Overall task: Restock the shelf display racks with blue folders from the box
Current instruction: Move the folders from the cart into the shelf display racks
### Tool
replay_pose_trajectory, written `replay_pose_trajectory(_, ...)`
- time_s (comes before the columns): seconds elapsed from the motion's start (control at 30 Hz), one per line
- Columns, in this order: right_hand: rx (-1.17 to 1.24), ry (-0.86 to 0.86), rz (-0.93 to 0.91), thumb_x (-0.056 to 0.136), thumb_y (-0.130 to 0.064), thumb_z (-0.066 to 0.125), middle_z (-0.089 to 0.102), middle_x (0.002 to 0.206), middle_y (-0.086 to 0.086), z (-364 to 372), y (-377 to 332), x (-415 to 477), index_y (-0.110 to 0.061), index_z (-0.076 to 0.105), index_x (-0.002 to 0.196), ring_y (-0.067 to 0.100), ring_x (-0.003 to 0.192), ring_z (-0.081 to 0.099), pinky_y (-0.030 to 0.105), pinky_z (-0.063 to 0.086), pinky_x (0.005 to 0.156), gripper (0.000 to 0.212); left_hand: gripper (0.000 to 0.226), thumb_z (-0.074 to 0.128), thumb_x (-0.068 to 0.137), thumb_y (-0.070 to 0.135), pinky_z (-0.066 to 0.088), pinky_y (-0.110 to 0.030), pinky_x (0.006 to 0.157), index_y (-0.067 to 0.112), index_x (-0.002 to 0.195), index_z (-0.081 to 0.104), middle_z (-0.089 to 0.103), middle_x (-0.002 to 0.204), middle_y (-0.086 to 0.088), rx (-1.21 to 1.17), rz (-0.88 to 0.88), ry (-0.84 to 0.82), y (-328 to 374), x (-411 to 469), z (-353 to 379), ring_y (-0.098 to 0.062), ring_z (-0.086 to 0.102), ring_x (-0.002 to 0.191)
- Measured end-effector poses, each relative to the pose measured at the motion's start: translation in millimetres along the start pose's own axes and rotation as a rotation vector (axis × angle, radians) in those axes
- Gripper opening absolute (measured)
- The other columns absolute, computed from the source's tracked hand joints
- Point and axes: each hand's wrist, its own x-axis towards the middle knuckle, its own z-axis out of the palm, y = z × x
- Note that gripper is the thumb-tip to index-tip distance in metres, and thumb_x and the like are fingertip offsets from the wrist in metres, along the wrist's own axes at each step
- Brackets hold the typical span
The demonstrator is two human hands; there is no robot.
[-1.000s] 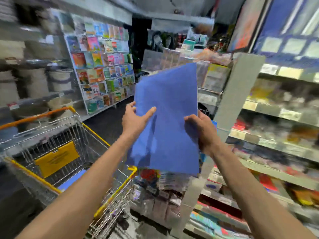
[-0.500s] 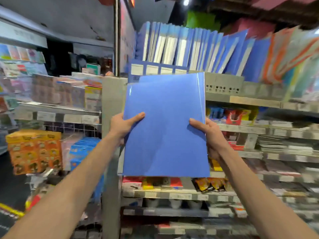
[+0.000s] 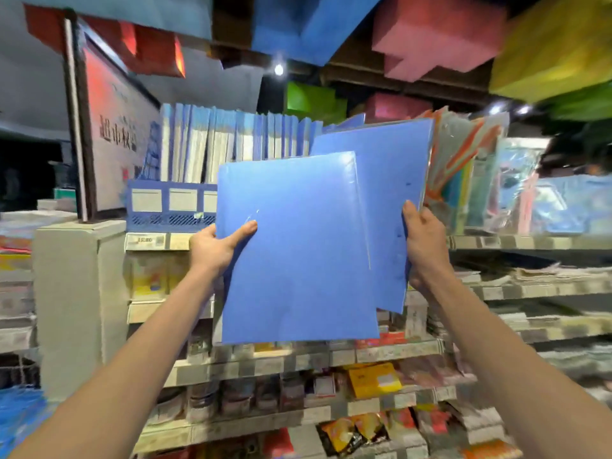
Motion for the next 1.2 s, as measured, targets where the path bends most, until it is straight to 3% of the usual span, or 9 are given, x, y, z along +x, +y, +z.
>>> replay_pose_trajectory(0.13,-0.086,0.078,-0.171,0.104,-0.024,0.051,0.065,0.08,-0.005,8,-11,54,-0.021,0.056,0.082,-0.003,0.062,0.061,0.019,0.05,0.059,0.023,0.024,0.09,0.074,0.024,0.06,-0.033,0.067,0.014,0.088,0.074,0.078,0.082,-0.001,-0.023,0.053,-0.037,-7,37,15,-0.018,0.073,0.073)
replay_pose_trajectory(0.3,-0.136,0.163,-0.347,0.104,-0.023,0.05,0.046,0.069,-0.009,39,-24,117,-0.025,0.044,0.075,-0.007,0.048,0.043,0.012,0.035,0.05,0.029,0.025,0.089,0.073,0.025,0.059,-0.026,0.058,0.014,0.09,0.074,0.077,0.075,0.005,-0.006,0.1,-0.046,-16,83,27,-0.012,0.074,0.069)
replay_pose_trajectory(0.37,-0.172,0.199,-0.397,0.103,-0.024,0.051,0.039,0.065,-0.009,52,-26,137,-0.025,0.039,0.072,-0.004,0.044,0.036,0.012,0.028,0.046,0.034,0.03,0.091,0.07,0.027,0.061,-0.034,0.068,0.013,0.091,0.075,0.078,0.081,0.0,-0.013,0.094,-0.042,-19,99,28,-0.017,0.075,0.075)
replay_pose_trajectory(0.43,-0.211,0.221,-0.449,0.103,-0.025,0.051,0.036,0.064,-0.01,62,-27,157,-0.025,0.036,0.07,-0.002,0.045,0.033,0.016,0.026,0.046,0.036,0.028,0.09,0.071,0.026,0.06,-0.038,0.076,0.014,0.092,0.076,0.079,0.085,-0.003,-0.017,0.096,-0.044,-20,109,30,-0.021,0.076,0.08)
replay_pose_trajectory(0.63,-0.255,0.229,-0.5,0.1,-0.033,0.049,0.04,0.066,-0.009,88,-20,218,-0.023,0.037,0.073,0.022,0.075,0.04,0.031,0.032,0.06,0.031,0.029,0.089,0.071,0.03,0.061,-0.039,0.071,0.014,0.091,0.076,0.079,0.082,-0.002,0.081,0.148,-0.032,-21,126,35,-0.024,0.076,0.075)
replay_pose_trajectory(0.77,-0.3,0.194,-0.526,0.102,-0.028,0.048,0.04,0.068,-0.009,102,-18,248,-0.014,0.041,0.078,0.023,0.082,0.04,0.03,0.025,0.059,0.028,0.026,0.087,0.075,0.023,0.06,-0.028,0.056,0.011,0.094,0.074,0.078,0.08,-0.001,0.076,0.164,-0.013,-18,131,44,-0.016,0.075,0.067)
replay_pose_trajectory(1.0,-0.333,0.18,-0.63,0.103,-0.027,0.046,0.05,0.084,0.006,114,-47,287,-0.009,0.044,0.087,0.022,0.083,0.038,0.03,0.022,0.057,0.024,0.036,0.088,0.073,0.026,0.061,-0.047,0.081,0.008,0.101,0.074,0.078,0.094,-0.01,0.1,0.186,0.053,-23,146,49,-0.031,0.076,0.086)
replay_pose_trajectory(1.1,-0.35,0.165,-0.588,0.104,-0.025,0.046,0.055,0.093,0.011,123,-32,292,-0.011,0.047,0.092,0.022,0.079,0.039,0.023,0.027,0.059,0.019,0.033,0.088,0.073,0.026,0.061,-0.052,0.083,0.009,0.098,0.075,0.079,0.092,-0.009,0.119,0.192,0.083,-26,146,57,-0.033,0.075,0.088)
replay_pose_trajectory(1.2,-0.277,0.122,-0.511,0.105,-0.025,0.045,0.054,0.097,0.009,135,2,292,-0.005,0.053,0.1,0.007,0.069,0.04,0.004,0.034,0.055,0.022,0.031,0.088,0.074,0.024,0.061,-0.053,0.081,0.009,0.097,0.075,0.079,0.091,-0.009,0.127,0.193,0.11,-30,145,59,-0.034,0.075,0.087)
